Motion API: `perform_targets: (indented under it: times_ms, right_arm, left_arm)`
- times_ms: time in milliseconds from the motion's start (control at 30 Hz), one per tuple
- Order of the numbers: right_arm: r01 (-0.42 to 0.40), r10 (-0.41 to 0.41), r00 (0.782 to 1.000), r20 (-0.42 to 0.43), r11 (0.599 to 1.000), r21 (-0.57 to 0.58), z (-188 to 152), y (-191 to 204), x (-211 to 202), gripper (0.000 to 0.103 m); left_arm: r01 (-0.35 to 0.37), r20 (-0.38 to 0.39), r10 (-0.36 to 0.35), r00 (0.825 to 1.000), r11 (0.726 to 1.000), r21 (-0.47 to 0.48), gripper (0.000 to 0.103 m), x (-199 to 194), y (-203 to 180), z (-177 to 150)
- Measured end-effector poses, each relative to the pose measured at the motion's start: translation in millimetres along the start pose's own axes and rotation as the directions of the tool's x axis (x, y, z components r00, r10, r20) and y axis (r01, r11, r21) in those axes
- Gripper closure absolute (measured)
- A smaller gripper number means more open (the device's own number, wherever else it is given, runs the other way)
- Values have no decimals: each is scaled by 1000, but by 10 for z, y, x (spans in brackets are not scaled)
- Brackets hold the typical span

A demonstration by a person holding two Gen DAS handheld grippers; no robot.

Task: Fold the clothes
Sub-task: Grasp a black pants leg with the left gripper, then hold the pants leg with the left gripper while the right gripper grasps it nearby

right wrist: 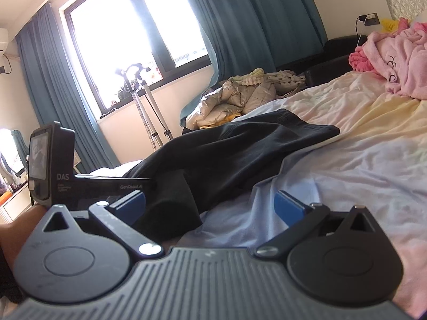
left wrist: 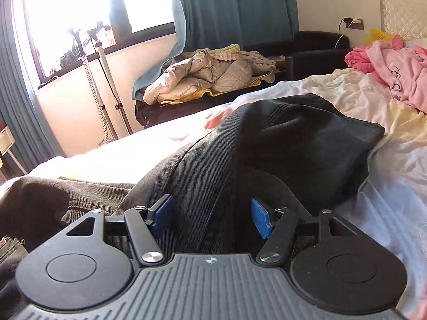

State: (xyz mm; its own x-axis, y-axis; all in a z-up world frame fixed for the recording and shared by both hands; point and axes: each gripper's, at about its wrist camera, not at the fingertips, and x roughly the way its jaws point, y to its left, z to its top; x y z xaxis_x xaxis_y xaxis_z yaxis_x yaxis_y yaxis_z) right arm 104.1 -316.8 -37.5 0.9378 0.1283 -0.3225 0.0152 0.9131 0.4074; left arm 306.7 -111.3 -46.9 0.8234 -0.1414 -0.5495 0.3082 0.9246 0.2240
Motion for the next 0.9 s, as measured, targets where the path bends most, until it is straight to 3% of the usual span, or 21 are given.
perform_targets:
  times_ms: [67, 200, 367, 500, 667, 800, 900]
  right_arm:
    - [-7, 7, 1000, -6, 1000, 6, -17, -22, 21, 0]
    - [-4, 5, 1000, -21, 1000, 14, -42, -58, 64, 0]
    - [-12, 12, 1000, 2, 1000, 14, -33, -43, 7, 0]
    - [-22, 21, 1000, 23, 1000, 21, -11, -21, -90, 0]
    - [-15, 13, 998, 56, 999, 40, 28, -57, -275, 0]
    - [-26, 23, 998, 66, 999, 45, 53, -81, -391, 0]
    - [-36, 34, 999, 42, 998, 45, 41, -101, -405, 0]
  left_arm:
    - [-31, -4, 31, 999, 999, -5, 67, 122, 10, 22]
    - [23, -7, -24, 1000, 999, -38, 92, 46, 90, 122]
    - [157, 58, -156, 986, 987, -22, 95, -568, 84, 228]
    - [277, 90, -277, 957, 961, 19, 97, -1228, -90, 131]
    - [390, 46, -391, 919, 920, 30, 97, -1830, -386, -485]
    - [393, 29, -392, 920, 919, -42, 97, -1989, -508, -1114]
    - [384, 43, -381, 923, 919, -94, 97, -2030, -462, -1368]
